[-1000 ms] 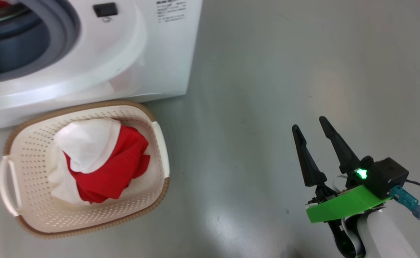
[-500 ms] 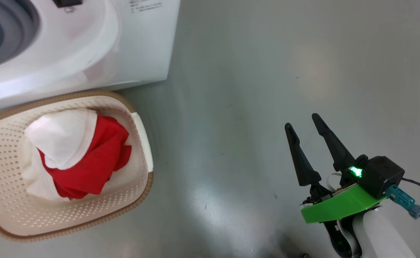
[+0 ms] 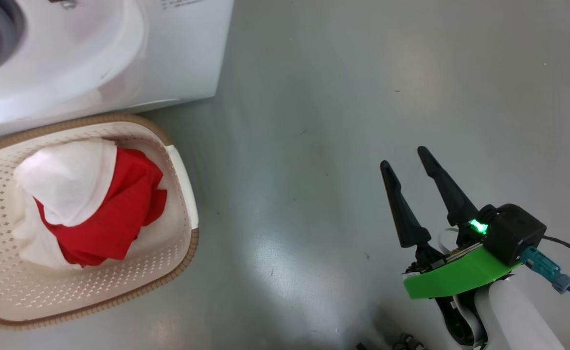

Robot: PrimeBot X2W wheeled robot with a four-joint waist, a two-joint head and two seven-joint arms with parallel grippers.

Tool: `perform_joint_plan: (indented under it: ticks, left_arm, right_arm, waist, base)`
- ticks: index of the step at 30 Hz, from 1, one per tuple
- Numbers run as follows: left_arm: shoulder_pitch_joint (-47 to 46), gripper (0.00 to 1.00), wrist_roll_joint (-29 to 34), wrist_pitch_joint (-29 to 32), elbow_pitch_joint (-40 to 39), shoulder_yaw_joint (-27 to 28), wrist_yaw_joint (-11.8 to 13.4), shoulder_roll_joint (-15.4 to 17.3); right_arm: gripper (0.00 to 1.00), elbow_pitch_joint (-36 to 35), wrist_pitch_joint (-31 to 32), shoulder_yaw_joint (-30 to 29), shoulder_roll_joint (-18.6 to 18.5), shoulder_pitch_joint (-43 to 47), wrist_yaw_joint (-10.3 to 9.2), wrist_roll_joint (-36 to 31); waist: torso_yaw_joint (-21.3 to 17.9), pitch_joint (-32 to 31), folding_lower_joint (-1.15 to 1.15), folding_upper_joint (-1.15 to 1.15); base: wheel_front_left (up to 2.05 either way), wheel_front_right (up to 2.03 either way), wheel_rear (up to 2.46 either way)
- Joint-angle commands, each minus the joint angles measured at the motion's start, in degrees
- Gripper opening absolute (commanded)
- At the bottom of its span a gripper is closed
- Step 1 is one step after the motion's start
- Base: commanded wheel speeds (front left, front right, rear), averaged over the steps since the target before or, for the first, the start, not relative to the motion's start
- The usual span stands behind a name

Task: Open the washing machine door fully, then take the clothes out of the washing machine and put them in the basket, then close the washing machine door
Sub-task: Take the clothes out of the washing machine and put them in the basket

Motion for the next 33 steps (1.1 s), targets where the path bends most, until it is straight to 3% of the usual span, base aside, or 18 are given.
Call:
perform_joint_plan:
  ticks: [1,2,3,4,12,23,33]
  left_arm:
    - [0.35,0.65,-0.13,-0.25,-0.12,0.38,0.42,3.57]
    - [0.31,0.43,-0.04,-0.25,0.01,0.19,0.49,3.68]
    - [0.22,0.29,-0.13,-0.25,0.12,0.2,0.73,3.79]
    - [0.18,0.0,-0.21,-0.24,0.22,0.17,0.84,3.82]
    - [0.12,0.0,-1.15,-0.22,0.01,0.1,0.87,2.99]
    - [6.71,0.0,-3.96,-0.25,-11.74,3.88,0.34,-1.2]
    - [13.61,0.0,-4.81,-0.25,-21.71,8.46,-1.8,-5.39]
  right_arm:
    - [1.0,-1.32,-0.37,1.57,0.03,0.37,0.37,0.05]
    - [1.0,-1.33,-0.37,1.63,0.03,0.31,0.37,0.06]
    - [1.0,-1.36,-0.37,1.64,0.03,0.26,0.37,0.07]
    - [1.0,-1.4,-0.37,1.63,0.03,0.23,0.37,0.08]
    - [1.0,-1.42,-0.37,0.98,0.03,0.13,0.37,-0.03]
    - [1.0,-0.93,-0.37,0.12,0.03,-0.36,0.37,-0.94]
    - [1.0,-0.34,-0.37,-0.55,0.03,-0.35,0.37,-1.4]
  waist:
    - [-0.26,0.14,0.0,0.0]
    - [-0.37,0.19,0.0,0.0]
    - [-0.46,0.24,0.0,0.0]
    - [-0.53,0.27,0.0,0.0]
    - [-0.04,0.26,0.0,0.0]
    - [2.56,-1.62,0.0,0.0]
    - [4.44,-3.41,0.0,0.0]
  base:
    - [0.0,0.0,0.0]
    - [0.0,0.0,0.0]
    - [0.0,0.0,0.0]
    - [0.0,0.0,0.0]
    - [0.0,0.0,0.0]
    - [0.0,0.0,0.0]
    - [0.0,0.0,0.0]
